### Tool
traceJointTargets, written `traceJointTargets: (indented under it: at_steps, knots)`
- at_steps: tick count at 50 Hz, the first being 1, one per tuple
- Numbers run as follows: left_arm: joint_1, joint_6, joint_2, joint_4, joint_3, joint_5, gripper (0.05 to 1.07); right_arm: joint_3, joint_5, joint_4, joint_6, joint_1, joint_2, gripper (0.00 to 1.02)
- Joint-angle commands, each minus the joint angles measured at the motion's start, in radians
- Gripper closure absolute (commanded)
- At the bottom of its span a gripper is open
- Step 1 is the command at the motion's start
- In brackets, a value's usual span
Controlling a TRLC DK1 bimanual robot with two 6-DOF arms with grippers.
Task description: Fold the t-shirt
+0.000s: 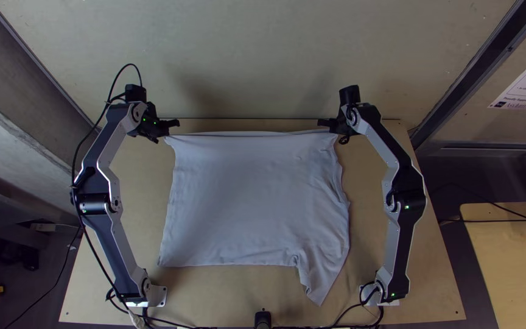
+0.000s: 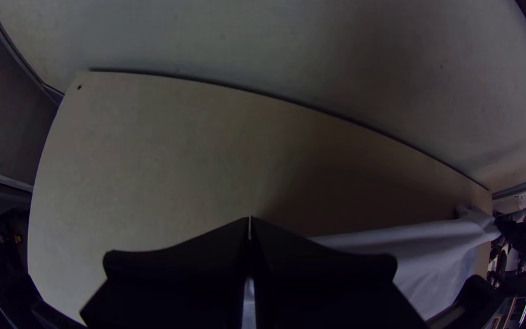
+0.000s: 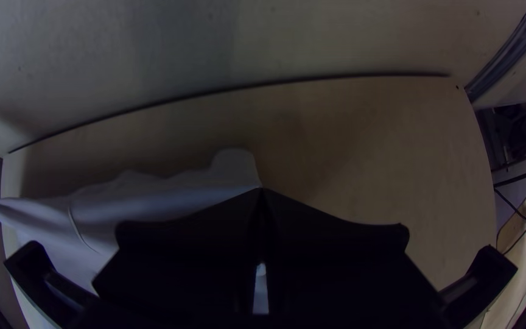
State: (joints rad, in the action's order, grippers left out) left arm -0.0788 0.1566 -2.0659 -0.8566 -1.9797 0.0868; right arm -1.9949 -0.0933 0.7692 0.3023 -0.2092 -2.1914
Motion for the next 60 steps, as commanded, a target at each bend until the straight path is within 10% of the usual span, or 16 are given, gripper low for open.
traceJointTargets:
  at_steps: [1,57,60]
  knots:
    - [-0.015,-0.017,0.067,0.007,0.071,-0.005,1.04,0.082,-0.010,-0.005,-0.012,-0.004,0.085,1.00]
    - [0.040,-0.043,0.388,0.277,0.752,-0.004,1.04,0.812,-0.010,-0.246,-0.017,-0.047,0.435,1.00]
    - [0.042,-0.038,0.389,0.311,0.797,-0.004,0.94,0.835,-0.010,-0.252,-0.015,-0.047,0.438,0.93]
